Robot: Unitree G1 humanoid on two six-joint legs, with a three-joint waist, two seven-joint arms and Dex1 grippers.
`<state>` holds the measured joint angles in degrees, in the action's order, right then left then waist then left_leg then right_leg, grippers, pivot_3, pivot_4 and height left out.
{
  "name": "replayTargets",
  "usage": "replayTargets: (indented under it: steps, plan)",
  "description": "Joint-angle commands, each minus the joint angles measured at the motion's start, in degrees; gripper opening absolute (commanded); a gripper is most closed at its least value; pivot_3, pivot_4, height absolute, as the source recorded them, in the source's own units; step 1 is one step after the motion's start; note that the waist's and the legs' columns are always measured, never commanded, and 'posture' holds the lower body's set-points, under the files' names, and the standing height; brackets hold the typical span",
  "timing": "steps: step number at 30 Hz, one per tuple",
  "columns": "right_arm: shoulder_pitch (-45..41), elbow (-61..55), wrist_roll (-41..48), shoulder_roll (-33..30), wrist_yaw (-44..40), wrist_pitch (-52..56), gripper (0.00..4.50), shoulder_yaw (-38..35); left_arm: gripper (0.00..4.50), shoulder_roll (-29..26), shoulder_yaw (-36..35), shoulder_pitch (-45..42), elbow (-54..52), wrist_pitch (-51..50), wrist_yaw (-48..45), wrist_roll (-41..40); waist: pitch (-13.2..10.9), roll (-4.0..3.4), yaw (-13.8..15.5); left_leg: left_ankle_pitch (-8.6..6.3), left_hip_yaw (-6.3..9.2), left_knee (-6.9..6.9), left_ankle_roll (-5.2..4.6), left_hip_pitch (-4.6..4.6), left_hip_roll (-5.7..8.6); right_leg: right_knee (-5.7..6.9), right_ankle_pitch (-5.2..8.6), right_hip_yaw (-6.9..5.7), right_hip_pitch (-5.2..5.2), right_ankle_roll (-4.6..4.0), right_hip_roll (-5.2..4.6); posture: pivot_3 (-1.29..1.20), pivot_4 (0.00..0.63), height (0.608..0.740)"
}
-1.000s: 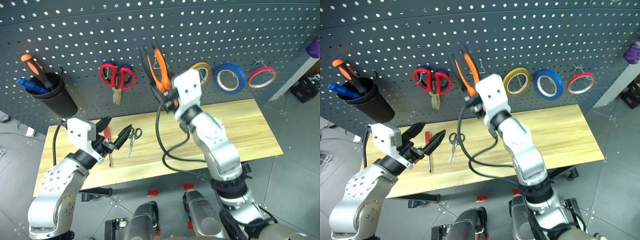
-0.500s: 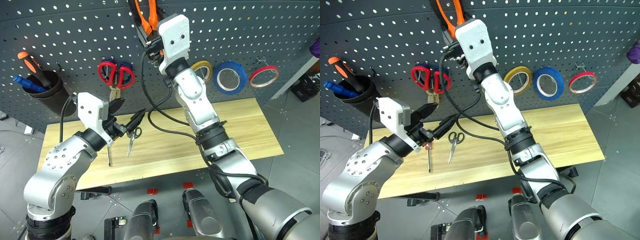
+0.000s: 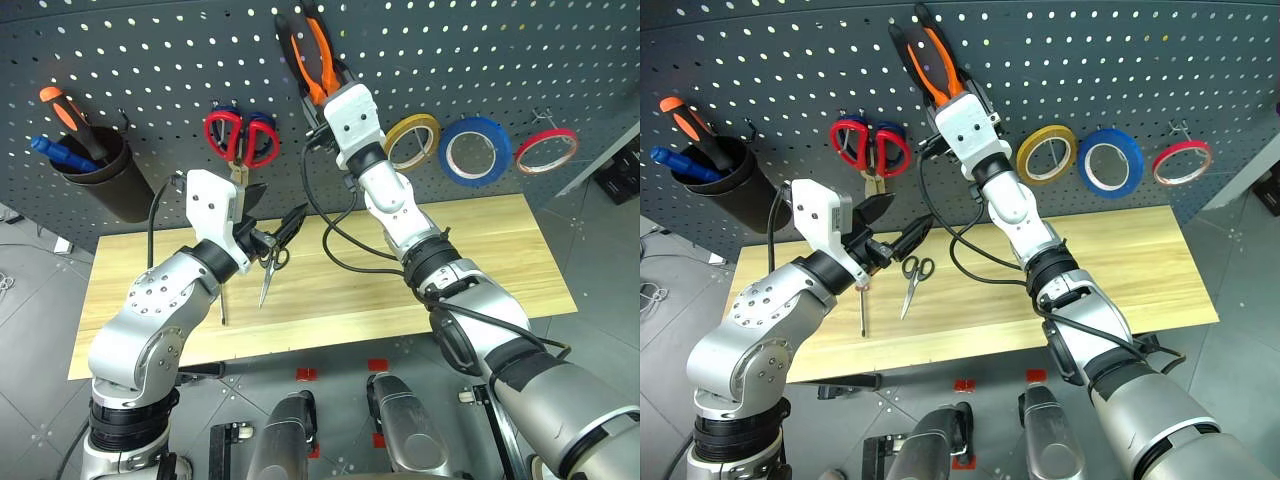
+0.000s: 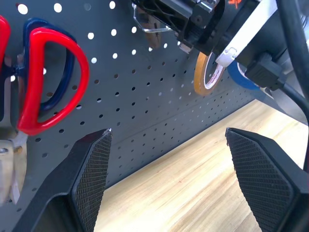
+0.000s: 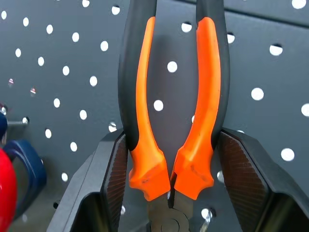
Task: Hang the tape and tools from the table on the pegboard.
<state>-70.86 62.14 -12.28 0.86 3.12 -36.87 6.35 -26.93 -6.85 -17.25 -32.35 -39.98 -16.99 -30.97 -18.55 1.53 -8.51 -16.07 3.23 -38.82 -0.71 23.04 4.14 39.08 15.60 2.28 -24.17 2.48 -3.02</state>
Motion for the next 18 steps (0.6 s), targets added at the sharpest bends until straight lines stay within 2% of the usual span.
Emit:
replayTargets:
  steps: [1, 8, 13, 16, 18]
  plan:
    - [0.7, -1.9, 0.0, -0.5, 1.6, -0.2, 2.52, -0.5, 3.96, -0.1, -0.8, 1.4, -2.1, 0.9, -0.2, 0.4, 0.0, 0.01, 0.2, 0.0, 0.0, 0.0, 0.01, 0.0, -0.02, 0.0, 0.0, -0.02, 0.0, 0.0, 0.01, -0.13, 0.363, 0.74]
    - [6.0, -6.7, 5.2, 0.8, -1.0, 10.0, 2.52, -3.7, 3.96, 1.5, -2.5, 5.2, -2.8, -1.0, 3.2, 0.1, 0.0, 0.02, 0.4, 0.01, -0.01, -0.05, 0.01, -0.03, -0.05, 0.03, 0.0, -0.06, 0.05, 0.0, 0.0, -0.15, 0.35, 0.74]
    - [11.1, -14.6, 8.0, 1.3, -4.4, 17.7, 2.52, -4.3, 3.96, 1.9, -2.1, 6.6, -1.4, -5.4, 6.6, 1.0, 0.0, 0.04, 0.7, 0.03, 0.07, -0.04, -0.14, -0.12, -0.08, 0.07, -0.15, -0.18, 0.15, -0.1, 0.01, -0.17, 0.337, 0.74]
    - [16.0, -23.9, 9.2, 0.9, -7.4, 24.9, 3.5, -3.5, 4.49, 1.8, -1.5, 7.7, 0.2, -6.1, 7.1, 2.5, 0.0, 0.07, 0.7, 0.08, 0.11, -0.05, -0.15, -0.13, -0.08, 0.05, -0.23, -0.21, 0.17, -0.1, 0.01, -0.17, 0.332, 0.74]
    - [20.4, -32.1, 9.4, 0.2, -9.5, 29.6, 4.14, -2.5, 4.5, 1.6, -0.7, 8.5, 1.7, -6.5, 7.7, 4.4, 0.0, 0.06, 0.8, 0.1, 0.13, -0.03, -0.12, -0.07, -0.08, 0.03, -0.23, -0.23, 0.12, -0.1, 0.01, -0.19, 0.326, 0.74]
